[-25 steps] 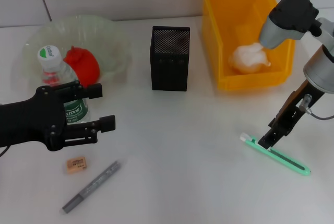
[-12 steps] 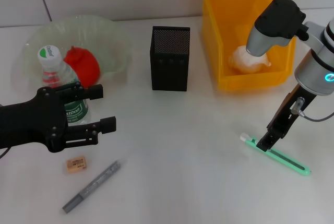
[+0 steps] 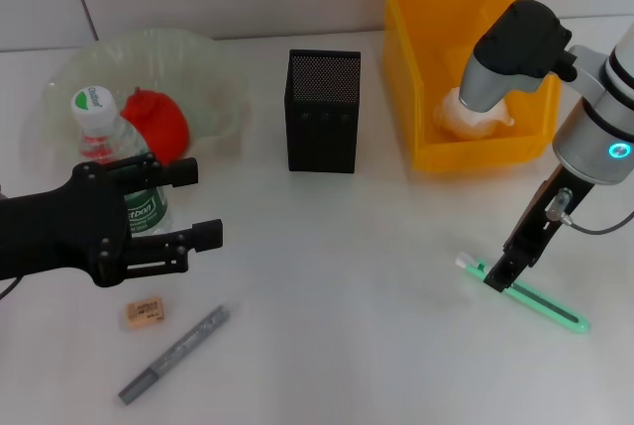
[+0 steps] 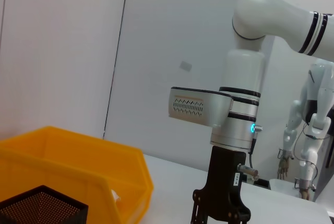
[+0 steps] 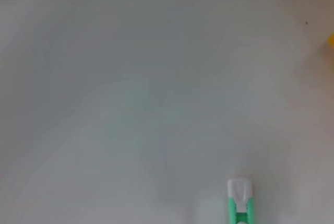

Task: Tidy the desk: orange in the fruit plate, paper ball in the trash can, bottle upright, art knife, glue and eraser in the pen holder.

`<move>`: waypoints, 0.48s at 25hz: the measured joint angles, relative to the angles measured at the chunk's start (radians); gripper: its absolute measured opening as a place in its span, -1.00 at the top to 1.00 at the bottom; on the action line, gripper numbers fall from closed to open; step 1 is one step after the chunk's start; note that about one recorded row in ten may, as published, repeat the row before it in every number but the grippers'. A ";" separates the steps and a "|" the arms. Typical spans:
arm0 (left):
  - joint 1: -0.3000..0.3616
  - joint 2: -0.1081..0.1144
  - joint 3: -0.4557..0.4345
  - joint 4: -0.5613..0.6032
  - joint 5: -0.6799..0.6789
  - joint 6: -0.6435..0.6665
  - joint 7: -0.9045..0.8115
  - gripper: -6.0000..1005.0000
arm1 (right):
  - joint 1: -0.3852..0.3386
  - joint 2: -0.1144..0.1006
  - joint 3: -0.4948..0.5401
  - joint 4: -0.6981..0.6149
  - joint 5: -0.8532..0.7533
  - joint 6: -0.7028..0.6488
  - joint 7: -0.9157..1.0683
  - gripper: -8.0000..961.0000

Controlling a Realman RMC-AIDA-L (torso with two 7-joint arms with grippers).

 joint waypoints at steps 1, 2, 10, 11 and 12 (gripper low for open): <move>-0.001 0.000 0.000 0.000 0.000 0.000 0.000 -0.59 | 0.001 0.000 0.000 0.004 0.000 0.004 0.000 -0.25; -0.001 0.000 0.000 0.000 0.000 0.000 0.000 -0.59 | 0.001 0.000 0.000 0.004 0.000 0.004 0.000 -0.25; -0.002 0.000 0.000 0.000 0.000 0.000 0.001 -0.59 | 0.005 0.000 -0.009 0.008 0.000 0.014 0.001 -0.25; -0.001 0.000 0.000 0.000 0.000 0.000 0.001 -0.59 | 0.005 0.000 -0.012 0.009 0.000 0.016 0.001 -0.25; 0.000 0.000 0.000 0.000 0.000 -0.001 0.005 -0.59 | 0.006 0.000 -0.019 0.015 0.000 0.020 0.001 -0.25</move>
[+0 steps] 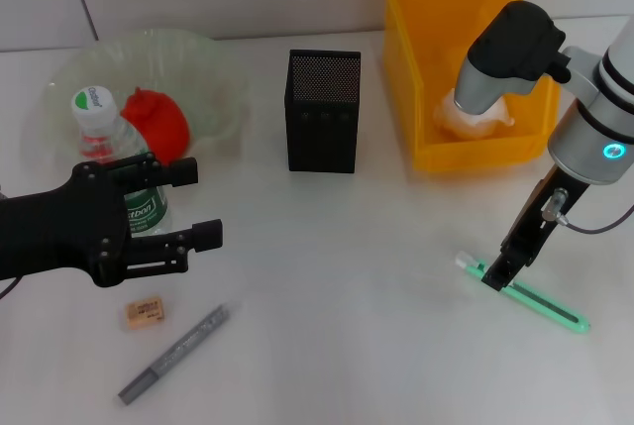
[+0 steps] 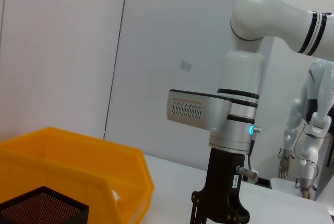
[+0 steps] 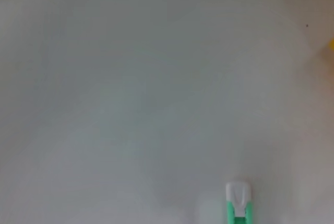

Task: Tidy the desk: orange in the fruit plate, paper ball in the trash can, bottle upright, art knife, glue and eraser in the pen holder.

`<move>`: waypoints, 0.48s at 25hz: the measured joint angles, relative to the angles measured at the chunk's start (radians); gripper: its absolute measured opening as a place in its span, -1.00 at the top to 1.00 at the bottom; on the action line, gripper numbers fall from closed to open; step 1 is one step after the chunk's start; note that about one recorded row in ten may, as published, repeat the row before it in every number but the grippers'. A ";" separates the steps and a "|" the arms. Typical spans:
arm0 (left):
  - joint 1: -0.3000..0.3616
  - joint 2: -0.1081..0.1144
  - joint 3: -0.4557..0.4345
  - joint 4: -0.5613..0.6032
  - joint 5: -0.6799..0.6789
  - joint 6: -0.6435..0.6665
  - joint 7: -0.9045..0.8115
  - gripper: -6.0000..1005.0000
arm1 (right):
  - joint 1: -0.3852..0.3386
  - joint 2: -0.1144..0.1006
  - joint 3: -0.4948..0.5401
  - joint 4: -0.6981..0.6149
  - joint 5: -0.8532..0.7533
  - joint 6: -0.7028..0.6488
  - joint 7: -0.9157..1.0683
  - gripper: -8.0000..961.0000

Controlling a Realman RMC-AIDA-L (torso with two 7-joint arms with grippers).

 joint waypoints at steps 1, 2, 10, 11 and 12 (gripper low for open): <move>0.000 0.000 0.000 0.000 0.000 0.000 0.002 -0.59 | 0.001 0.000 -0.002 0.003 0.000 0.001 0.000 -0.25; 0.000 0.000 0.000 0.000 0.000 0.000 0.002 -0.59 | 0.002 0.001 -0.003 0.005 0.000 0.002 0.000 -0.25; -0.002 0.000 0.000 -0.003 0.000 -0.002 0.007 -0.59 | 0.003 0.003 -0.015 0.007 0.000 0.013 0.010 -0.25; -0.002 0.000 0.000 -0.003 0.000 -0.002 0.007 -0.59 | 0.003 0.003 -0.020 0.007 0.000 0.013 0.011 -0.25; -0.002 0.000 0.000 -0.003 0.000 -0.004 0.008 -0.59 | 0.004 0.003 -0.028 0.009 0.000 0.013 0.012 -0.25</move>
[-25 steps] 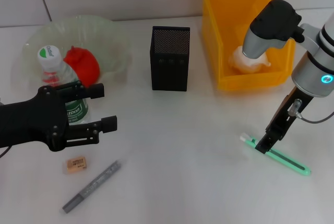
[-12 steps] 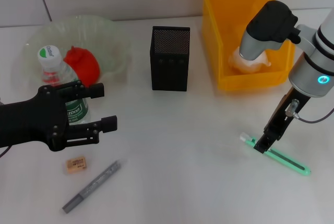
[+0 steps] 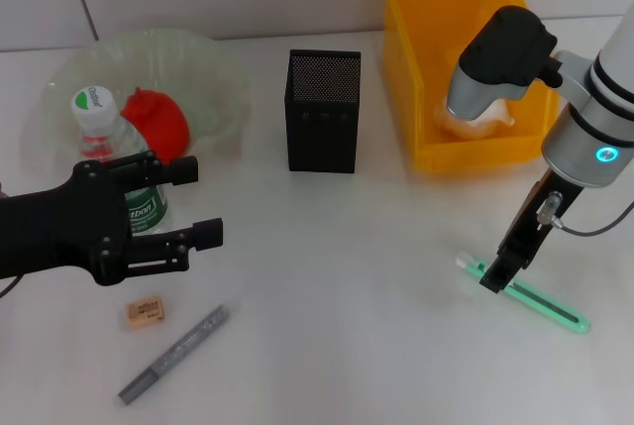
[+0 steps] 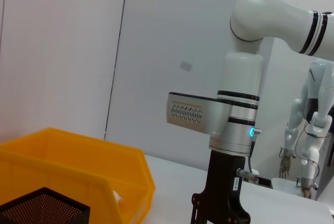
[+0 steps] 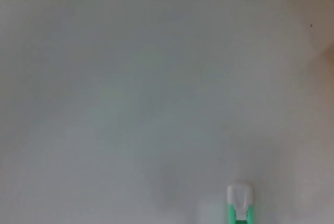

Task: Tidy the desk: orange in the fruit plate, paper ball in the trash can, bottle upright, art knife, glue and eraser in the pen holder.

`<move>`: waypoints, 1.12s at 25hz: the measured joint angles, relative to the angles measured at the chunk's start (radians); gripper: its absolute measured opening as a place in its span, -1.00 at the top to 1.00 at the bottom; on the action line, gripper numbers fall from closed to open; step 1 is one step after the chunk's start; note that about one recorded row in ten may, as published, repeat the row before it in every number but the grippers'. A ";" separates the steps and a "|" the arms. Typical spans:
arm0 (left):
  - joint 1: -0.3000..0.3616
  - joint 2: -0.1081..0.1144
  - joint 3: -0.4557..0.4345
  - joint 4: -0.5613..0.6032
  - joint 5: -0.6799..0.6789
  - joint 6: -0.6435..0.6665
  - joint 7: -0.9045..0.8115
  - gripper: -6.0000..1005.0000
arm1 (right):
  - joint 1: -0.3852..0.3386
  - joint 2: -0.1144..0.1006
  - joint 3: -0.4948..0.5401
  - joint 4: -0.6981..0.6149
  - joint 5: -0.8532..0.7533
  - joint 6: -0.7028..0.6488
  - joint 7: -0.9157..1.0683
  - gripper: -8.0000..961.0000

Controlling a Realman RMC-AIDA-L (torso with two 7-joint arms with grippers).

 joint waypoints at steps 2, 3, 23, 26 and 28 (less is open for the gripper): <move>0.000 0.000 0.000 0.000 0.000 0.000 0.001 -0.59 | 0.001 0.000 -0.004 0.004 0.000 0.001 0.001 -0.25; 0.000 0.000 0.000 0.000 0.000 -0.001 0.002 -0.59 | 0.001 0.000 -0.004 0.004 0.000 0.001 0.001 -0.25; 0.000 0.000 0.000 -0.008 0.000 -0.009 0.012 -0.59 | 0.003 0.001 -0.054 0.010 0.001 0.017 0.028 -0.25; 0.000 0.000 0.000 -0.008 0.000 -0.009 0.012 -0.59 | 0.003 0.002 -0.055 0.010 0.001 0.018 0.029 -0.25; -0.001 0.000 0.000 -0.012 0.000 -0.009 0.012 -0.59 | 0.003 0.002 -0.059 0.014 0.001 0.022 0.030 -0.25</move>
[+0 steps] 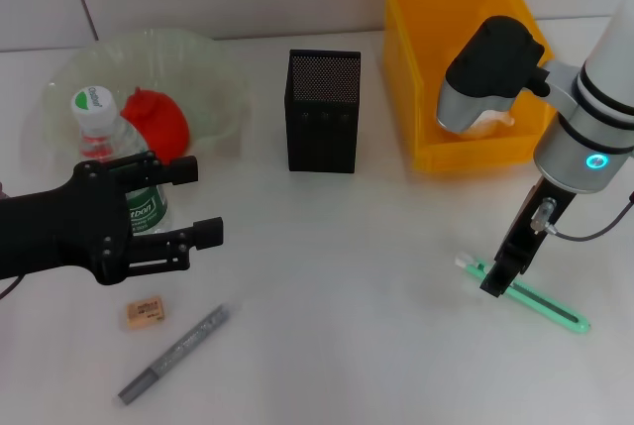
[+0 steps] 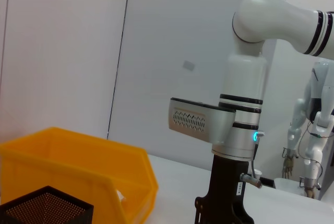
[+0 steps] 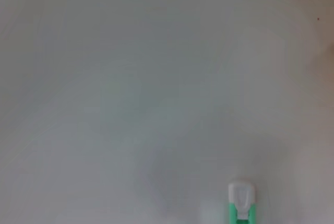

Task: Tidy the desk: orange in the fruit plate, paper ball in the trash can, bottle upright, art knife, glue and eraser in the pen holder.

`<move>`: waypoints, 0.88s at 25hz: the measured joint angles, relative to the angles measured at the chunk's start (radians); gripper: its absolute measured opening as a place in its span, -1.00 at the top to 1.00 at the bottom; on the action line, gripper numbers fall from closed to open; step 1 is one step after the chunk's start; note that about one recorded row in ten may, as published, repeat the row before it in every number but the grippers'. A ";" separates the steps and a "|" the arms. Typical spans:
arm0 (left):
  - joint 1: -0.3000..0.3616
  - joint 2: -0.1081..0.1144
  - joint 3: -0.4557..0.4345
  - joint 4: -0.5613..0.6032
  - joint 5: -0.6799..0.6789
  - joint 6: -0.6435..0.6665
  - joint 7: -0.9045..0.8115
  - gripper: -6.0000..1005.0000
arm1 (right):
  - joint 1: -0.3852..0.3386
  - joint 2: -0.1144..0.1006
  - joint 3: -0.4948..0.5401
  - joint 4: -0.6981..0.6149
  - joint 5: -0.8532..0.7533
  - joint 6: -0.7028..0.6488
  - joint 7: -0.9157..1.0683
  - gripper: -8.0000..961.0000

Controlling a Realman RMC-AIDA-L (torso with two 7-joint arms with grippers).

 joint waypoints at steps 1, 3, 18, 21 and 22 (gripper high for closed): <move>0.000 0.000 0.000 0.000 0.000 0.000 0.000 -0.59 | 0.000 0.000 -0.005 0.004 0.000 0.002 0.002 -0.25; 0.000 0.000 0.000 0.000 0.000 0.000 0.000 -0.59 | 0.000 0.000 -0.016 0.011 0.000 0.005 0.004 -0.25; 0.000 0.000 0.000 0.001 0.000 0.000 0.000 -0.59 | 0.010 0.000 -0.022 0.021 0.000 0.012 0.007 -0.23; -0.001 0.000 0.000 0.001 0.000 0.000 0.000 -0.59 | 0.012 0.000 -0.022 0.021 0.000 0.012 0.007 -0.22; -0.001 0.000 0.000 0.001 0.000 0.000 0.000 -0.59 | 0.012 0.000 -0.022 0.021 0.000 0.012 0.007 -0.22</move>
